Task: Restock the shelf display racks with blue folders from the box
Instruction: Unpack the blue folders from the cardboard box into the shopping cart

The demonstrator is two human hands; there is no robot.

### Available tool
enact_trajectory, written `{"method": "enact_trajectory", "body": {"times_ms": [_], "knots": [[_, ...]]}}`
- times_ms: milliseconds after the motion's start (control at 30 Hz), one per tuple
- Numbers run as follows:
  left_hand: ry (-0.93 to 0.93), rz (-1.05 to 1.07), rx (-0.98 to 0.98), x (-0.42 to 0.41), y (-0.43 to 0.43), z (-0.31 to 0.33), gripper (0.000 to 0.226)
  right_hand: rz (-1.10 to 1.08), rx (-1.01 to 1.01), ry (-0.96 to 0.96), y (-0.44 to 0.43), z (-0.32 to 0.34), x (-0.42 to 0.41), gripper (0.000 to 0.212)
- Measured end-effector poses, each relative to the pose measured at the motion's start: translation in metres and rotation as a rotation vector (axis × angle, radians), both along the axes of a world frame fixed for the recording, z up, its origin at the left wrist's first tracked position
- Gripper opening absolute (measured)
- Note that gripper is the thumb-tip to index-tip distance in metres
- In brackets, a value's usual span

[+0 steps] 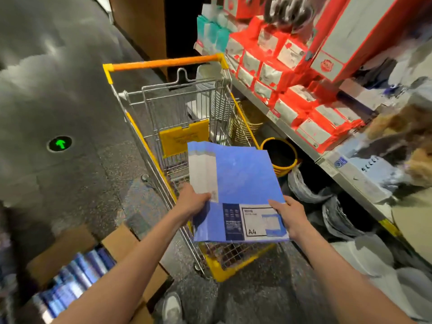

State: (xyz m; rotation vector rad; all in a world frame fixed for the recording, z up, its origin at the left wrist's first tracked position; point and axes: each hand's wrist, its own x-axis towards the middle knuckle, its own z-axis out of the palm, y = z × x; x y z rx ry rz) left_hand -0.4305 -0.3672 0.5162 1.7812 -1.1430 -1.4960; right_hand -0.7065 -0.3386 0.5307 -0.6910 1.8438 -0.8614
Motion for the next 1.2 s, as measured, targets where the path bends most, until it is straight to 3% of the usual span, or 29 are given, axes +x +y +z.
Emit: {"method": "enact_trajectory", "body": {"times_ms": [333, 400, 500, 600, 700, 767, 833, 933, 1033, 1133, 1200], "knots": [[-0.097, 0.058, 0.216, -0.01, -0.069, -0.08, 0.045, 0.018, 0.126, 0.054, -0.068, -0.097, 0.003, 0.007], [-0.131, 0.087, 0.268, -0.016, -0.082, -0.089, 0.016, 0.02, 0.175, 0.06, -0.082, -0.118, 0.006, 0.006], [-0.172, 0.111, 0.33, -0.025, -0.095, -0.111, 0.029, 0.046, 0.247, 0.044, -0.101, -0.151, 0.009, 0.007], [-0.193, 0.168, 0.386, -0.031, -0.104, -0.143, 0.003, 0.048, 0.305, 0.073, -0.116, -0.184, 0.006, 0.01], [-0.236, 0.19, 0.486, -0.037, -0.119, -0.181, 0.023, 0.098, 0.287, 0.113, -0.136, -0.231, -0.002, 0.014], [-0.259, 0.171, 0.495, -0.039, -0.128, -0.2, 0.019, 0.13, 0.319, 0.141, -0.148, -0.258, -0.006, 0.025], [-0.307, 0.173, 0.493, -0.04, -0.136, -0.223, 0.014, 0.148, 0.348, 0.149, -0.168, -0.269, -0.001, 0.02], [-0.338, 0.227, 0.513, -0.036, -0.147, -0.256, 0.036, 0.217, 0.352, 0.191, -0.196, -0.291, 0.006, 0.016], [-0.366, 0.251, 0.515, -0.028, -0.157, -0.277, 0.043, 0.257, 0.315, 0.178, -0.219, -0.317, 0.015, 0.014], [-0.364, 0.283, 0.485, -0.02, -0.165, -0.298, 0.039, 0.263, 0.252, 0.181, -0.237, -0.333, 0.023, 0.013], [-0.36, 0.318, 0.432, -0.018, -0.168, -0.305, 0.019, 0.291, 0.226, 0.212, -0.247, -0.34, 0.026, 0.018]]}}
